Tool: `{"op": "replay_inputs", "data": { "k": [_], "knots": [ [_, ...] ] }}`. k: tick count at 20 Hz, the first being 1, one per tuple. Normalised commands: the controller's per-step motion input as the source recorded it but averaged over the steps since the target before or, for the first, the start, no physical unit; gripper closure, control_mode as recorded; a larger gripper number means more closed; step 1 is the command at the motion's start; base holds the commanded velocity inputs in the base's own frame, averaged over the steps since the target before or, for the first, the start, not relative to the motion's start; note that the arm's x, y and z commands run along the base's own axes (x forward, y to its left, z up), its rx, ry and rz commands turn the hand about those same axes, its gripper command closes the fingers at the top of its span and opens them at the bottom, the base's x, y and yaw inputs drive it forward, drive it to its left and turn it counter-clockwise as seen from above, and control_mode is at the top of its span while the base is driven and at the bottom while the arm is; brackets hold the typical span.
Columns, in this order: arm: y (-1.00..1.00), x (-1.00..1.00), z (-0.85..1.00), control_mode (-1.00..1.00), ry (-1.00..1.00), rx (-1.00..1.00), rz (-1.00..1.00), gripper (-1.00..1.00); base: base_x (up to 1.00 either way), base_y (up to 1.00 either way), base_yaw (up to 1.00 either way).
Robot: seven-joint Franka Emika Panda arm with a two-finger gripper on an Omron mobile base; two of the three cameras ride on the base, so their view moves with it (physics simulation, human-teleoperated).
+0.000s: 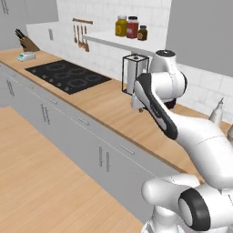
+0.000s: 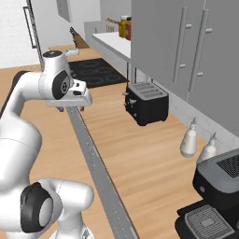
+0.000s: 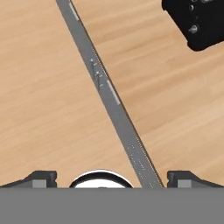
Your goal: Take a straw from the drawer in front and place it inside the glass cup on the dining counter.
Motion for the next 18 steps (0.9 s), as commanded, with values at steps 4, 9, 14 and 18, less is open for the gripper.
{"op": "replay_inputs", "data": {
  "k": [4,9,14,18],
  "knots": [
    [0.83,0.02,-0.48,-1.00,0.00,-0.29,0.00,-1.00,0.00,0.00,0.00],
    [0.55,0.16,-0.77,-1.00,-0.01,-0.35,0.00,-1.00,0.00,0.00,0.00],
    [0.25,0.12,-0.99,-1.00,-0.05,-0.40,0.00,-1.00,0.00,0.00,0.00],
    [0.22,0.00,-0.96,-1.00,-0.03,-0.41,0.00,-1.00,0.00,0.00,0.00]
  ]
}}
